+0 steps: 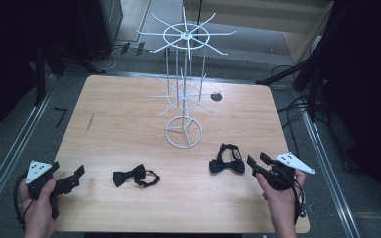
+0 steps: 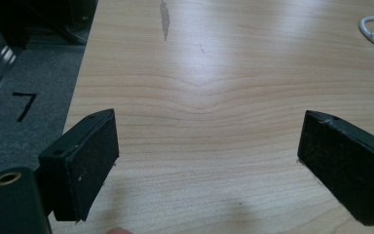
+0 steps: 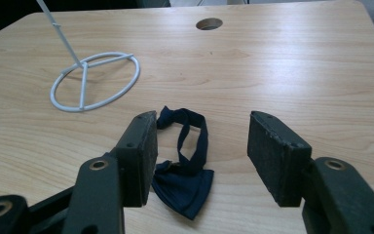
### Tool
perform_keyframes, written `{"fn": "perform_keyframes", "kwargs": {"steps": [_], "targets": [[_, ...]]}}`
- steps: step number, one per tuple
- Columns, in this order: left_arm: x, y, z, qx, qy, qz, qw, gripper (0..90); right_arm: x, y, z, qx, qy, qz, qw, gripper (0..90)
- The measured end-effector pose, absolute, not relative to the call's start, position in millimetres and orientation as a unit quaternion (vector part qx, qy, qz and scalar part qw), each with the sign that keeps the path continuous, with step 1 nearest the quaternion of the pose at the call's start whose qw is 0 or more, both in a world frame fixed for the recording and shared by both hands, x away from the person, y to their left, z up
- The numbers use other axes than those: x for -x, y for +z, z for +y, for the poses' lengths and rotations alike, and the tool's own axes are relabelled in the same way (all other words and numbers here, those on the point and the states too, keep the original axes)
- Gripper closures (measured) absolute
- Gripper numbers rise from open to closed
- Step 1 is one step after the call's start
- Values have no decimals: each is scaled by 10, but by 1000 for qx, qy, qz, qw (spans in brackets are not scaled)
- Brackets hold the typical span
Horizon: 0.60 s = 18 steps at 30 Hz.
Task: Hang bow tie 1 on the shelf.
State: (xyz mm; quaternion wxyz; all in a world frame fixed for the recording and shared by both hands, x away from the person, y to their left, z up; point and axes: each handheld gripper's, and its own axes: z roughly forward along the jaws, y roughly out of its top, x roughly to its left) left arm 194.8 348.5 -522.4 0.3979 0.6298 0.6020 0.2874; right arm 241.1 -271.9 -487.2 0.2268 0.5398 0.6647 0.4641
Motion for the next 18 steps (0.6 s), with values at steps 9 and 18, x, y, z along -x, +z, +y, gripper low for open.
{"fn": "perform_keyframes", "kwargs": {"steps": [9, 18], "targets": [[-1942, -5221, 3484, -631, 288, 601, 398, 83, -2544, -4909, -2563, -539, 449, 677, 222, 464], [-1946, -5223, 3484, -631, 288, 601, 398, 83, -2690, -4997, -2456, -545, 429, 687, 217, 458]]}}
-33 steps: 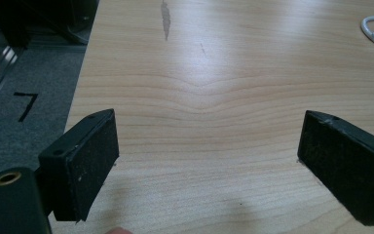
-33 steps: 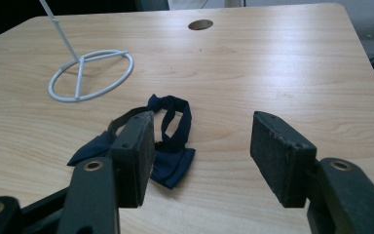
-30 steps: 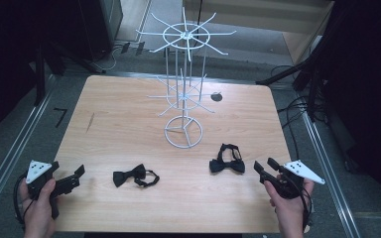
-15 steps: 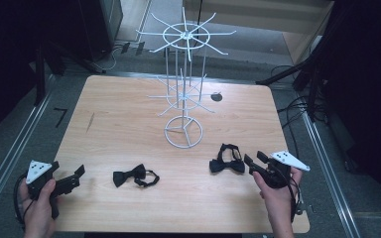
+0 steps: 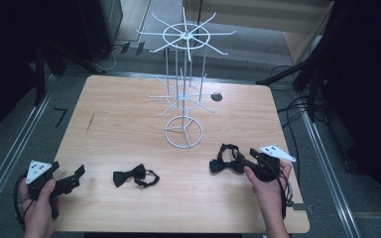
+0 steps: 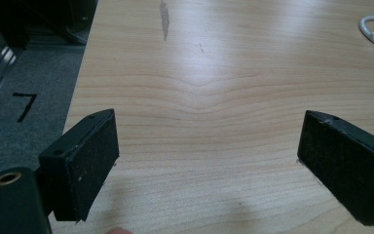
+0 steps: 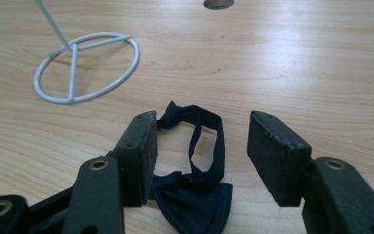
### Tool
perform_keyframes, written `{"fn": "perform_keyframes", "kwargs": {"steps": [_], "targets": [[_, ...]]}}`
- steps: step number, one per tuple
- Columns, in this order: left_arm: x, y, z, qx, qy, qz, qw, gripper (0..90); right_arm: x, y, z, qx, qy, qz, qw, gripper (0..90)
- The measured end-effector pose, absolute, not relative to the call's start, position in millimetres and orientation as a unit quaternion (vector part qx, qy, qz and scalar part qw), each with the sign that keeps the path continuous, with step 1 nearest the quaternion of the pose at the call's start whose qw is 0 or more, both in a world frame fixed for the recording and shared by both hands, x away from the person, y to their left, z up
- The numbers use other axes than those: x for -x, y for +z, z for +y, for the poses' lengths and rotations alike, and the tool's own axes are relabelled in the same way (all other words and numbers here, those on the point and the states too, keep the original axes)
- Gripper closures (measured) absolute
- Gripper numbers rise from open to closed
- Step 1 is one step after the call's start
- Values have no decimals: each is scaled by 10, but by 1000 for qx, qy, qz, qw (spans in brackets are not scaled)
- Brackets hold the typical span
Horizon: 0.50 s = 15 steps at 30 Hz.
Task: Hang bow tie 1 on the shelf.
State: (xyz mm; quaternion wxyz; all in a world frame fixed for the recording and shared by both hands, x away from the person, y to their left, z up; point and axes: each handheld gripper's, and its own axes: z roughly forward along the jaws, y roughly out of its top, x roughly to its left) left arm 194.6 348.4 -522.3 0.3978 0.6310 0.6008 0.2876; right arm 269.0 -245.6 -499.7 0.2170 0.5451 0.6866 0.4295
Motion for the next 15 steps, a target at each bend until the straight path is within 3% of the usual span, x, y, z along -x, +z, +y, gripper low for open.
{"fn": "perform_keyframes", "kwargs": {"steps": [7, 15], "targets": [[-1948, -5222, 3483, -632, 287, 600, 397, 84, -2839, -5132, -2366, -557, 403, 696, 207, 403], [-1948, -5223, 3480, -633, 288, 599, 397, 83, -2921, -5238, -2328, -573, 394, 692, 197, 406]]}}
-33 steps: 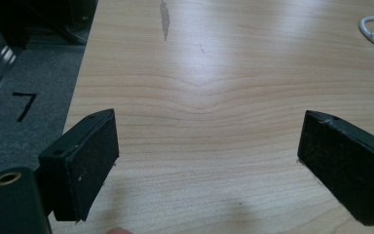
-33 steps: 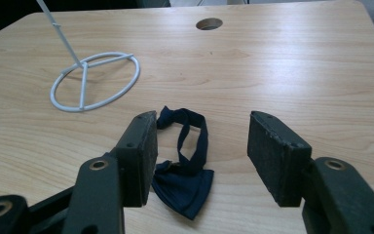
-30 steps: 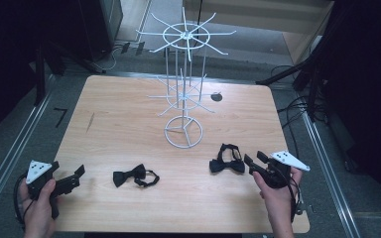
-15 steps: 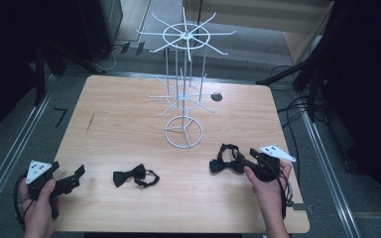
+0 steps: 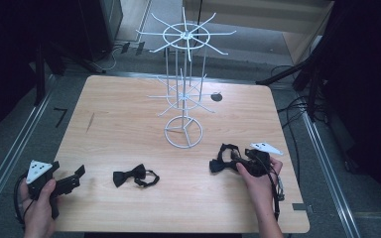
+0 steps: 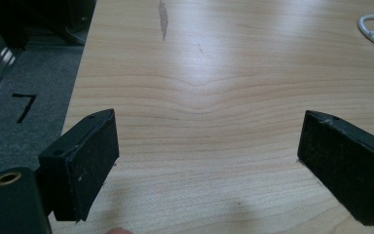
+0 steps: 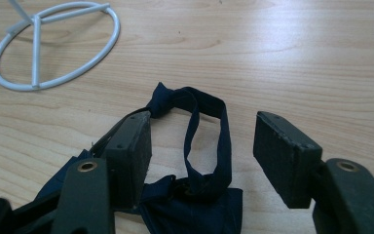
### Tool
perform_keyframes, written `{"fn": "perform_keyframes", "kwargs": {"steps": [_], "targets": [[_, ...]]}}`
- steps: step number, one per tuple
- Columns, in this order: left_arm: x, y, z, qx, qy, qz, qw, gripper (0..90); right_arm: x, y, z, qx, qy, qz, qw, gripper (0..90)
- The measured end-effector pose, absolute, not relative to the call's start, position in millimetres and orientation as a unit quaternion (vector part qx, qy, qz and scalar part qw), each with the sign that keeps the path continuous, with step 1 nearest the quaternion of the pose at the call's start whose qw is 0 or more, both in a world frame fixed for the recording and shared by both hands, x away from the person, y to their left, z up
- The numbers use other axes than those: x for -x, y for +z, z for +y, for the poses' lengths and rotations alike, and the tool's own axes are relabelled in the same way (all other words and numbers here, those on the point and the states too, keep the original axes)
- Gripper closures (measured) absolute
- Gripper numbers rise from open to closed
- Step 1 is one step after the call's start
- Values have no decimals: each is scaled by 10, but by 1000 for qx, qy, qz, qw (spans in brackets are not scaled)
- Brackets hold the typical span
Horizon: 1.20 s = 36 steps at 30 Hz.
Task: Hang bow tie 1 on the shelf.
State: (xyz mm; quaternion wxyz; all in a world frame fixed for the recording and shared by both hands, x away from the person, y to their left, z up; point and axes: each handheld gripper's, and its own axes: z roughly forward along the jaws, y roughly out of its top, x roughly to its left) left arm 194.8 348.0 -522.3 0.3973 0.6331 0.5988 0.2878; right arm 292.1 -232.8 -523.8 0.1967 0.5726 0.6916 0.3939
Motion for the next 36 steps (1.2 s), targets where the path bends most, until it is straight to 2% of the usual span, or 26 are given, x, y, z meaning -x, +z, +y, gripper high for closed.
{"fn": "perform_keyframes", "kwargs": {"steps": [5, 11, 14, 15, 16, 18, 22, 27, 36], "targets": [[-1955, -5225, 3475, -634, 288, 599, 396, 84, -2919, -5308, -2297, -570, 389, 696, 196, 441], [-1964, -5224, 3466, -640, 285, 597, 391, 83, -2891, -5396, -2284, -567, 385, 705, 183, 545], [-1966, -5225, 3470, -639, 283, 598, 391, 84, -2878, -5404, -2270, -569, 383, 705, 180, 660], [-1966, -5225, 3470, -639, 283, 598, 391, 84, -2878, -5404, -2270, -569, 383, 705, 180, 660], [-1967, -5224, 3471, -640, 283, 599, 391, 84, -2871, -5402, -2269, -568, 378, 708, 181, 712], [-1965, -5224, 3470, -639, 284, 599, 390, 84, -2869, -5405, -2269, -566, 378, 710, 181, 732], [-1966, -5225, 3461, -639, 287, 598, 388, 84, -2856, -5438, -2246, -549, 367, 728, 184, 848], [-1964, -5224, 3460, -640, 288, 598, 387, 84, -2852, -5428, -2249, -549, 374, 726, 179, 900], [-1964, -5225, 3460, -639, 289, 598, 388, 84, -2757, -5245, -2240, -531, 424, 706, 201, 900]]}}
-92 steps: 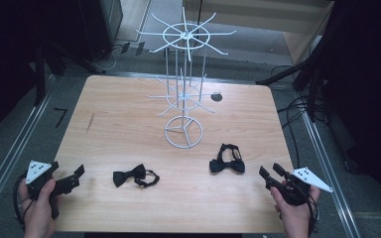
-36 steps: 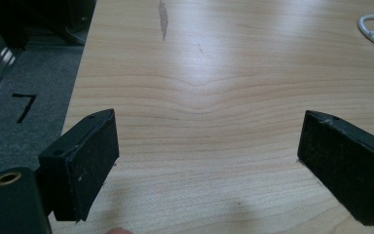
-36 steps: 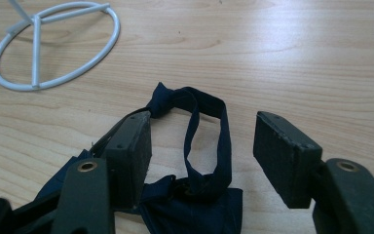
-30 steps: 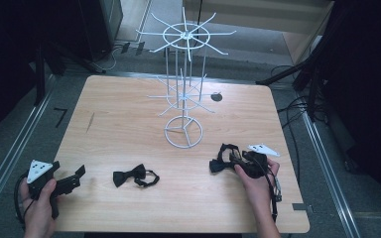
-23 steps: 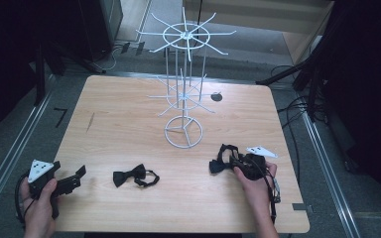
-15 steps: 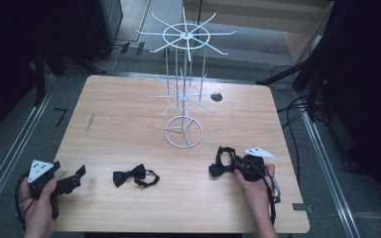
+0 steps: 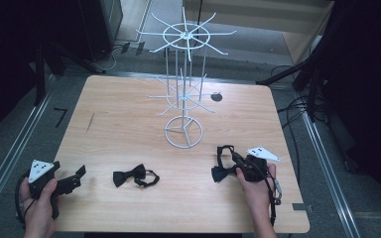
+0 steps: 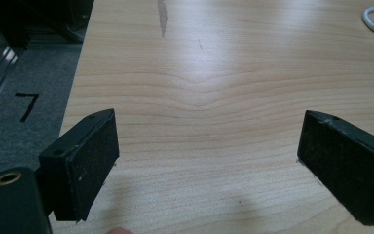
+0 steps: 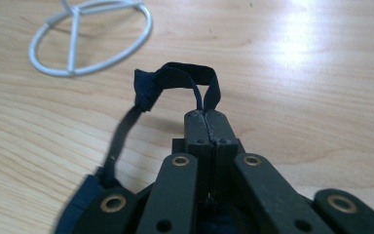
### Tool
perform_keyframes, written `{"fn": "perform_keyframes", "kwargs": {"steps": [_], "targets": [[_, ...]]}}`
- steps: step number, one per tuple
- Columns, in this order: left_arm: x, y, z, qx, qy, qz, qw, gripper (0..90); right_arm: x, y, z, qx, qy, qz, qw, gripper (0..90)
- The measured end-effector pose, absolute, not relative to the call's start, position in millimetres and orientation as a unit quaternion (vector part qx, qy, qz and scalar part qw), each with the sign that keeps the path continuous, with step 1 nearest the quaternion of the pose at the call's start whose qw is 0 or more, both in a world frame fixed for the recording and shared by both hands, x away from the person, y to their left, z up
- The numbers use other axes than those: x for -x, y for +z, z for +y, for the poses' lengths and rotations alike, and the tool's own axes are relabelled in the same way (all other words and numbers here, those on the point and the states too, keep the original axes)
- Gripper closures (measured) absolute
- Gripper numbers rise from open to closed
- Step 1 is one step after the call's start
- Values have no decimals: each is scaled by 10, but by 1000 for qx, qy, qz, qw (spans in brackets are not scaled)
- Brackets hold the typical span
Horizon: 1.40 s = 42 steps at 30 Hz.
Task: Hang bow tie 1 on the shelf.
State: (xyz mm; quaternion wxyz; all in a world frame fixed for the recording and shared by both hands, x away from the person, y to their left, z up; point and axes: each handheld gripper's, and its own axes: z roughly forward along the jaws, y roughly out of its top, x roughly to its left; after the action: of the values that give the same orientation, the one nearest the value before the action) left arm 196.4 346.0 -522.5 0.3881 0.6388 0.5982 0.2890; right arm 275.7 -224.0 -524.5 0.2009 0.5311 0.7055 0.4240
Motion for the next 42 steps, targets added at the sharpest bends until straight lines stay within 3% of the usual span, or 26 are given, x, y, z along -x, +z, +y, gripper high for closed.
{"fn": "perform_keyframes", "kwargs": {"steps": [42], "targets": [[-1968, -5224, 3457, -642, 288, 597, 385, 84, -2553, -4665, -2051, -467, 501, 690, 236, 900]]}}
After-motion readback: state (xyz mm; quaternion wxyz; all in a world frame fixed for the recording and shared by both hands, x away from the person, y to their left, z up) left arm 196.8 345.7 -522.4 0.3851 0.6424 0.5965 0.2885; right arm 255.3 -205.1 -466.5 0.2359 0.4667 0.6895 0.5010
